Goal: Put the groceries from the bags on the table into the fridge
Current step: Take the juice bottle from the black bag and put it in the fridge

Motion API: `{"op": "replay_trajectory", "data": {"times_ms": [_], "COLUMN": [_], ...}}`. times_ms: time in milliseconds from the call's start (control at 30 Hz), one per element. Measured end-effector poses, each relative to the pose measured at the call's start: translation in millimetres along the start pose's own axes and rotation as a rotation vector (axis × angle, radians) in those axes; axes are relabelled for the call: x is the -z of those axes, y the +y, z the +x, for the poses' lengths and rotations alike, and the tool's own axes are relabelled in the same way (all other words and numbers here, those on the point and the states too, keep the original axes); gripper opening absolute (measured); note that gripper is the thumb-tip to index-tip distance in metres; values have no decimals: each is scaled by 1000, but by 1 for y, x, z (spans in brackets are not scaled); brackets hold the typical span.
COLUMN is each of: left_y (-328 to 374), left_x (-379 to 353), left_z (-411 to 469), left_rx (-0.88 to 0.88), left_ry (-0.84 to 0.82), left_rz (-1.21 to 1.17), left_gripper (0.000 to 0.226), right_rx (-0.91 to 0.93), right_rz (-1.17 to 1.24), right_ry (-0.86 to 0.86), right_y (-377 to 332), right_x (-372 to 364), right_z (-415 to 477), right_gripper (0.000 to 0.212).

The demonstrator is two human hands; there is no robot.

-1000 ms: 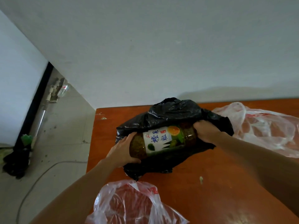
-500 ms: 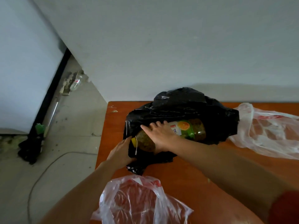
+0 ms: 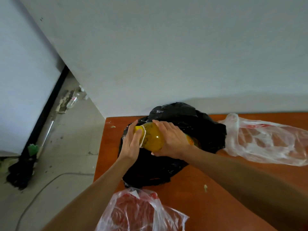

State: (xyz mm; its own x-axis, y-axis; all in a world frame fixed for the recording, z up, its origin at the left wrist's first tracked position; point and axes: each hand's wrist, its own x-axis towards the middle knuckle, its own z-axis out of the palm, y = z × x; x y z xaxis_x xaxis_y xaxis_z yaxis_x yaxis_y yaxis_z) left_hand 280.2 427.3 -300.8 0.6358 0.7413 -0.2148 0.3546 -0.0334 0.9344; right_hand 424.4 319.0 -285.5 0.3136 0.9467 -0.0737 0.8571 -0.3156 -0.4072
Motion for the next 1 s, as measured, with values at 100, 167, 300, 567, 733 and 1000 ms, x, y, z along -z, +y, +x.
{"op": "replay_trajectory", "data": {"times_ms": [100, 167, 300, 567, 733, 1000], "left_y": [32, 38, 29, -13, -29, -37], "left_x": [-21, -27, -27, -26, -33, -28], "left_z": [1, 5, 13, 9, -10, -35], "left_rx": [-42, -57, 10, 347, 430, 361], "left_ry": [134, 187, 221, 311, 276, 194], "left_rz": [139, 197, 220, 237, 304, 486], "left_gripper": [33, 25, 24, 23, 42, 56], "right_rx": [-34, -101, -345, -684, -721, -724], "right_rz": [122, 282, 423, 455, 476, 227], "right_ry": [73, 66, 107, -7, -3, 120], "right_y": [9, 21, 71, 125, 125, 94], "right_x": [2, 8, 5, -28, -31, -45], "right_z": [-17, -24, -34, -34, -33, -73], "right_gripper": [118, 104, 60, 67, 64, 52]}}
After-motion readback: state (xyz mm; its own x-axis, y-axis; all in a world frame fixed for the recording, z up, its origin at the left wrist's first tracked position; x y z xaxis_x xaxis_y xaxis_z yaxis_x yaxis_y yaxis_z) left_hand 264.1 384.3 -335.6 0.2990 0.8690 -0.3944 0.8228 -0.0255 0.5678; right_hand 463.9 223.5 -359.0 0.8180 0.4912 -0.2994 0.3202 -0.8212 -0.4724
